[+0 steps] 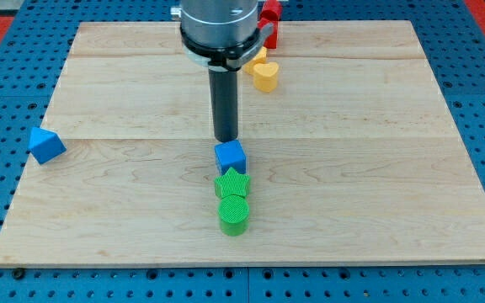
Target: Move blue triangle above blue cube
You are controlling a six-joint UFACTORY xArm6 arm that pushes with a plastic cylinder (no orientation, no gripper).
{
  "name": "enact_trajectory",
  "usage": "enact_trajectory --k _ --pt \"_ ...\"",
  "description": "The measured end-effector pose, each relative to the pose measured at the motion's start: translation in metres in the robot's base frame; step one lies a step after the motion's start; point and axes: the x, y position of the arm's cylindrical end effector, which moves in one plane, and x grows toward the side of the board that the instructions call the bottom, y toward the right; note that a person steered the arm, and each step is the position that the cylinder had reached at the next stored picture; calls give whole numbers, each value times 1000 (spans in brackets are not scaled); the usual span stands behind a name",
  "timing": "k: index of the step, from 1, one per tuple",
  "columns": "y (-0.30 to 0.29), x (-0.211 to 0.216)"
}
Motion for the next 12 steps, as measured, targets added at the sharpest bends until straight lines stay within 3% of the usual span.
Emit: enact_trajectory --k 1,2,3,4,5,7,8,10,12 --pt "10 9" --pt "8 -12" --pt "-41 -48" --pt "-195 -71" --pt "-275 -81" --pt "-270 2" --pt "-271 12" --pt "-209 11" --pt "-186 17"
